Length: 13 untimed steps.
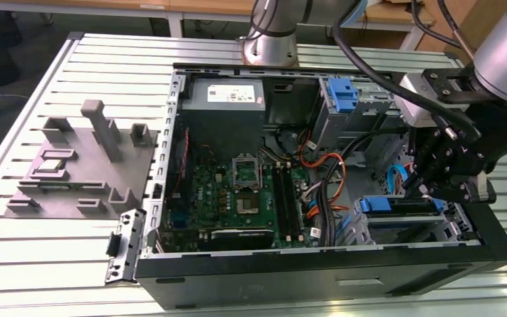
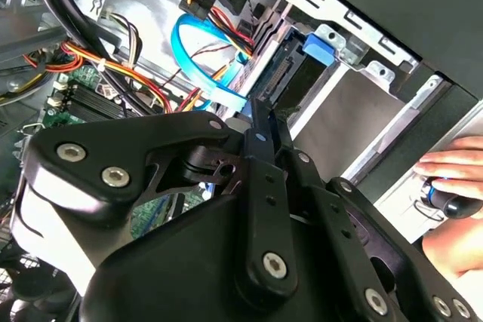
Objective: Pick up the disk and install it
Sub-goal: 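Insert the first disk wire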
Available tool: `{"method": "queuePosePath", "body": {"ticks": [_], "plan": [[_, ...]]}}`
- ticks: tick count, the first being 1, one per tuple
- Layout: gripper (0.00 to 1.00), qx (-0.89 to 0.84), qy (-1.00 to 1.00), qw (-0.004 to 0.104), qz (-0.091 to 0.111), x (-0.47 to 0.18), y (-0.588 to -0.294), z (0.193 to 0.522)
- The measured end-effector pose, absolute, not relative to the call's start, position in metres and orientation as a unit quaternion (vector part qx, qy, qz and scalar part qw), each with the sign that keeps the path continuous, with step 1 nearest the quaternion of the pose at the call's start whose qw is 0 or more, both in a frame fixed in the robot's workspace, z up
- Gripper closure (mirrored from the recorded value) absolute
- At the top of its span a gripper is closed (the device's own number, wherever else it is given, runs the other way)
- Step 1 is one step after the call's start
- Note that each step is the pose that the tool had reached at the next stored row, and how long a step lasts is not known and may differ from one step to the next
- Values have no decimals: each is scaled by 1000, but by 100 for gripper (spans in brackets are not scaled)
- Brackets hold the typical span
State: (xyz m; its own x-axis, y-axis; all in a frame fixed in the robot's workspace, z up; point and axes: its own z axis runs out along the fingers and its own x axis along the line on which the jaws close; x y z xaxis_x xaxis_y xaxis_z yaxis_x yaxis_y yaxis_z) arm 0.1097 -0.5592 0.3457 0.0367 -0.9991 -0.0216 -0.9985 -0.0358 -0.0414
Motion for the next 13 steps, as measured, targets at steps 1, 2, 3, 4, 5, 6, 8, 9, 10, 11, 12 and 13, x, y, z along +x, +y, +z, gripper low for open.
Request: {"method": "queuePosePath", "body": {"ticks": [1, 2, 3, 4, 5, 6, 8, 9, 10, 11, 12, 13], "plan": [[84, -720, 694, 24, -7, 109, -559, 345], [84, -720, 693, 24, -7, 109, -559, 345], [84, -720, 693, 24, -7, 109, -559, 345], [84, -720, 693, 25, -7, 108, -559, 345], [84, -720, 693, 25, -7, 107, -559, 344], [84, -720, 693, 26, -8, 106, -559, 343], [84, -720, 693, 26, -8, 106, -559, 342], [84, -720, 693, 26, -8, 106, -559, 342], [84, -721, 693, 27, -9, 106, -559, 341], [84, -721, 693, 27, -9, 105, -559, 341], [84, -721, 692, 28, -9, 105, -559, 341], [84, -721, 692, 28, -9, 105, -559, 341]]}}
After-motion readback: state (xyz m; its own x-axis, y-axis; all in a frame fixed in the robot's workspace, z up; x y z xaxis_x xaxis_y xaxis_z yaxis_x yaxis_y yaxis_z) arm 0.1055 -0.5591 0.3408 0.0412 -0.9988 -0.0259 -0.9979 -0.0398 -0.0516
